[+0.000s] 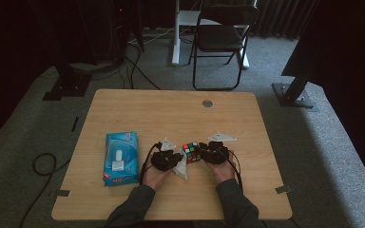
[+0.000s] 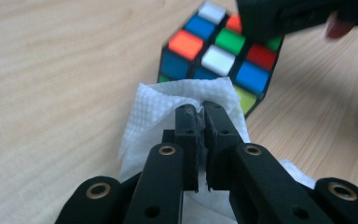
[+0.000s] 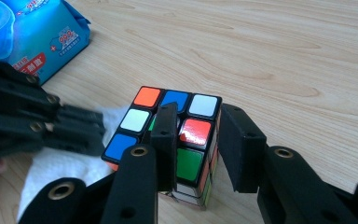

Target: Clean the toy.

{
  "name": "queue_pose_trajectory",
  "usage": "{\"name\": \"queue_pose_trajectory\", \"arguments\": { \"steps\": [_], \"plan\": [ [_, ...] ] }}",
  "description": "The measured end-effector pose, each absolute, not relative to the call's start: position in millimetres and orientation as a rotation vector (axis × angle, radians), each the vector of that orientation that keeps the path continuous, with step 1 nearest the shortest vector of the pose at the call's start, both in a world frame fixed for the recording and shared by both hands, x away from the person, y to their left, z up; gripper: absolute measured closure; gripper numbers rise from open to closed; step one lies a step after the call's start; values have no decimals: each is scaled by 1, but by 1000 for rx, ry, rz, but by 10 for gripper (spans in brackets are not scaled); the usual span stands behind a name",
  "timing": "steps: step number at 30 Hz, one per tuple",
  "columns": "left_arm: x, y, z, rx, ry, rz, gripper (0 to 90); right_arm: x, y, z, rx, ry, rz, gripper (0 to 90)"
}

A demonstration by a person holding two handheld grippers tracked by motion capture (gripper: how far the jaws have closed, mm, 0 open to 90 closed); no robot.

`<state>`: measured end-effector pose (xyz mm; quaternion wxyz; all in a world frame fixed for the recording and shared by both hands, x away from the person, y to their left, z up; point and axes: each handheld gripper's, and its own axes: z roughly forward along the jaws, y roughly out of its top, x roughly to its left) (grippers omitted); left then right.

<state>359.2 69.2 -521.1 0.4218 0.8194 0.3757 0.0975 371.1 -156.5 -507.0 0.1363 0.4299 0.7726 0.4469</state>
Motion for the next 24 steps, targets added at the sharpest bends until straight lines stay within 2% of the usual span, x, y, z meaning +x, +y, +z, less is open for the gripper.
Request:
{"name": "queue_pose_trajectory", "arguments": {
  "steps": [7,24],
  "plan": [
    [364,71,-506,2008,918,262,856,371,-157,-507,1247,2236,1298,679],
    [367,65,-511,2023,912,261,856,371,-157,-507,1250,2234,1298,681]
  ]
}}
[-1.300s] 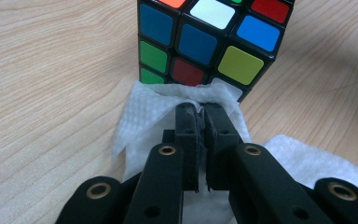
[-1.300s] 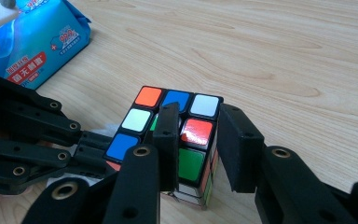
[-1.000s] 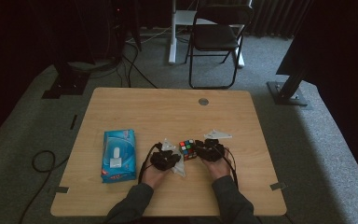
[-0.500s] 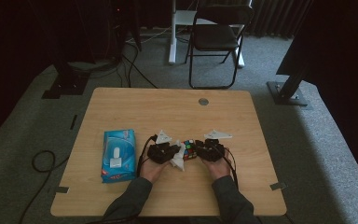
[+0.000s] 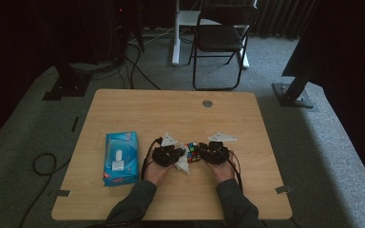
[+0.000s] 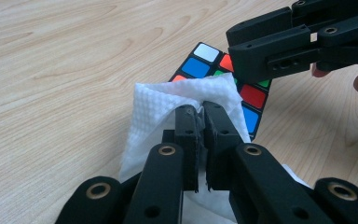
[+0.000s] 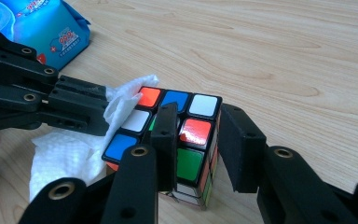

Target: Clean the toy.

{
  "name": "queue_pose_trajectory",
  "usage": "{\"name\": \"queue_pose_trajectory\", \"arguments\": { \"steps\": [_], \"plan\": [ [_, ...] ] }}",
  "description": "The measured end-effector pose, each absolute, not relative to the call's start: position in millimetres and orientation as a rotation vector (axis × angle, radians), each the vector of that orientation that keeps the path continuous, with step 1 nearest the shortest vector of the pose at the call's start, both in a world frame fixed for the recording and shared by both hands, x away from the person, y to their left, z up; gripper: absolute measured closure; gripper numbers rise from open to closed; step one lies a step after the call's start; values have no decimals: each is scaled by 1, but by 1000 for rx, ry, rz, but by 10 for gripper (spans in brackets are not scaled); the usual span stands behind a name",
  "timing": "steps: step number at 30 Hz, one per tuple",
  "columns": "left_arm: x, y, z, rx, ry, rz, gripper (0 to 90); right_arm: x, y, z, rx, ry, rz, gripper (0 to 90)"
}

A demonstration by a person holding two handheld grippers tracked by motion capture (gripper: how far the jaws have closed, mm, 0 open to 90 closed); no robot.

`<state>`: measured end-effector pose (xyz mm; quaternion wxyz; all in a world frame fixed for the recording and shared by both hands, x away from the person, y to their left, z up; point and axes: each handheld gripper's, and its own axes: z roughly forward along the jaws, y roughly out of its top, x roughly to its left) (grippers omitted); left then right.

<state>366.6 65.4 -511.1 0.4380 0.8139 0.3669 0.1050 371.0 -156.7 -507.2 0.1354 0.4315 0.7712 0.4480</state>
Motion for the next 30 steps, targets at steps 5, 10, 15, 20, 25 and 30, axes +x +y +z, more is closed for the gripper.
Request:
{"name": "queue_pose_trajectory", "arguments": {
  "steps": [5,10,15,20,25,30],
  "plan": [
    [366,66,-513,2009,914,258,856,371,-157,-507,1252,2233,1301,680],
    [367,66,-512,2016,920,260,856,371,-157,-507,1252,2233,1301,680],
    [365,65,-513,2022,929,277,857,371,-157,-508,1252,2233,1304,680],
    [365,65,-513,2021,945,268,858,371,-157,-508,1254,2232,1306,680],
    [365,65,-513,2026,958,269,859,371,-157,-508,1254,2231,1306,679],
    [365,63,-516,2054,972,274,860,371,-157,-508,1253,2232,1306,679]
  ]
}}
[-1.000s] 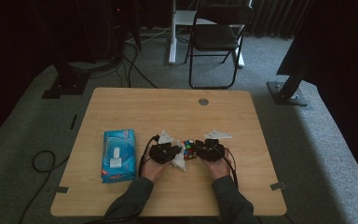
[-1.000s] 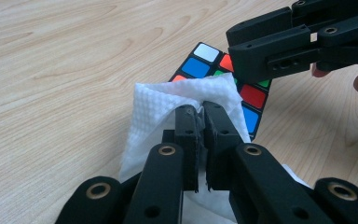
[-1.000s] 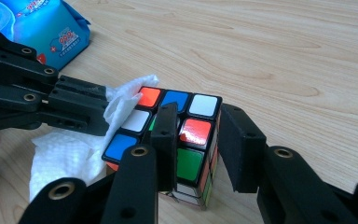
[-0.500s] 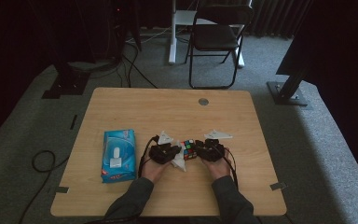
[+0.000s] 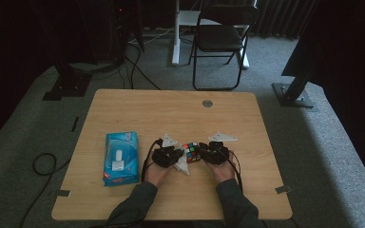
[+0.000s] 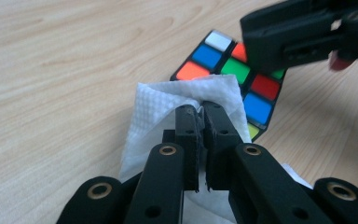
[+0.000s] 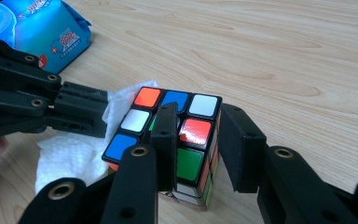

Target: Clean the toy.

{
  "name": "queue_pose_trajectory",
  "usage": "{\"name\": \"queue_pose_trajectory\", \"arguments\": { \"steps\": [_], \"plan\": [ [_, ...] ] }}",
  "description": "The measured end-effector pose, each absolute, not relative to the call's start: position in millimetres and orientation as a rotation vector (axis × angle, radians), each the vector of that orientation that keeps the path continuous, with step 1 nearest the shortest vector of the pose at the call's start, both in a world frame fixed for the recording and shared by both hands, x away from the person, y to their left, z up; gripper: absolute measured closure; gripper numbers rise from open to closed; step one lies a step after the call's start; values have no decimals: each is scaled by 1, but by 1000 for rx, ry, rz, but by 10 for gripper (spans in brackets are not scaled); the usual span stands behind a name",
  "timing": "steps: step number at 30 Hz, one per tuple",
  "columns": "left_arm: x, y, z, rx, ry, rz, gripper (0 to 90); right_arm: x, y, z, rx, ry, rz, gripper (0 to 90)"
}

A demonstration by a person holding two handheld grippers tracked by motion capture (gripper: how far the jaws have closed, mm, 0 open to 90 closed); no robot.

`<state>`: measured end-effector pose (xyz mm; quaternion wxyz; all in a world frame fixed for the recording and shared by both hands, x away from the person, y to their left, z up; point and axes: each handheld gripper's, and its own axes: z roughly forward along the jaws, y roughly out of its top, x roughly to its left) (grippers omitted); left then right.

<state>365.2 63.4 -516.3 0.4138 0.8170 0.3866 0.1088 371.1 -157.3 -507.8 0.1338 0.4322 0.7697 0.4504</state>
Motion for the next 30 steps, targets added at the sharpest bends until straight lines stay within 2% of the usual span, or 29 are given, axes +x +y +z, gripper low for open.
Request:
{"name": "queue_pose_trajectory", "arguments": {
  "steps": [5,8,17,30],
  "plan": [
    [368,65,-532,2049,985,233,859,371,-158,-508,1253,2233,1307,679],
    [371,59,-541,2120,992,247,858,371,-158,-508,1253,2234,1309,679],
    [371,61,-542,2111,991,240,857,371,-158,-508,1254,2227,1309,670],
    [375,75,-511,1999,957,289,855,372,-158,-508,1256,2228,1312,662]
  ]
}}
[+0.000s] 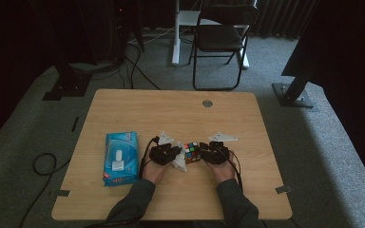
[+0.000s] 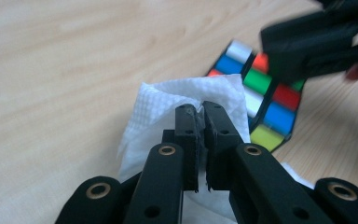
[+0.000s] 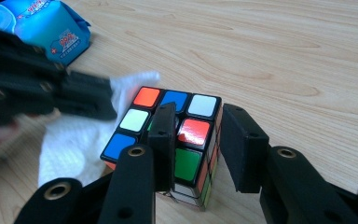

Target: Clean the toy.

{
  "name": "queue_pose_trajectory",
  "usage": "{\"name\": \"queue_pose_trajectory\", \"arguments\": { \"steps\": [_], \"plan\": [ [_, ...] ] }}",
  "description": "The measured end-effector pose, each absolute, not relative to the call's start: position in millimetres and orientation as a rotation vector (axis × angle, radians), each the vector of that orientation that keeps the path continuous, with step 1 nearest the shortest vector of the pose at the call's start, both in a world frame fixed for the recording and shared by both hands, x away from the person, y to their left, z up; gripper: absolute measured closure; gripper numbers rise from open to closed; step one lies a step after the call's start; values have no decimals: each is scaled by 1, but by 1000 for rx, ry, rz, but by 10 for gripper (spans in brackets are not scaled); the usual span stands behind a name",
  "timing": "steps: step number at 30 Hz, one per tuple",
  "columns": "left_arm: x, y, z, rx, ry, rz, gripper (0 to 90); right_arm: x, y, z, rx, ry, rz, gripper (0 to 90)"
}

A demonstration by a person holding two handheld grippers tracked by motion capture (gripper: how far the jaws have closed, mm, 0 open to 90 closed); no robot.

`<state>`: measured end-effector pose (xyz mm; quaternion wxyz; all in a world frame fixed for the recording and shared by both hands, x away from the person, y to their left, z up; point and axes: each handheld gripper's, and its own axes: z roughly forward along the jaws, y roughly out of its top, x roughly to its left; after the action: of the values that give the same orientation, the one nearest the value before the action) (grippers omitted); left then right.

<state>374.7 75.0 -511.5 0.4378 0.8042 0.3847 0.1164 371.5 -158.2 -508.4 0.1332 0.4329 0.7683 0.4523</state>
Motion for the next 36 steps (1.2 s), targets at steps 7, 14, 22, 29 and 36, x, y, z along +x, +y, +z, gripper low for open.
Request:
{"name": "queue_pose_trajectory", "arguments": {
  "steps": [7,14,22,29,36],
  "plan": [
    [379,73,-502,1976,934,295,854,372,-158,-508,1256,2228,1314,663],
    [380,67,-511,2007,958,298,854,372,-158,-508,1256,2229,1314,663],
    [383,68,-513,2012,967,286,855,371,-158,-508,1256,2232,1314,663],
    [385,66,-533,2069,994,258,856,371,-158,-509,1248,2241,1321,663],
    [391,66,-542,2101,998,233,855,372,-158,-509,1248,2241,1323,662]
  ]
}}
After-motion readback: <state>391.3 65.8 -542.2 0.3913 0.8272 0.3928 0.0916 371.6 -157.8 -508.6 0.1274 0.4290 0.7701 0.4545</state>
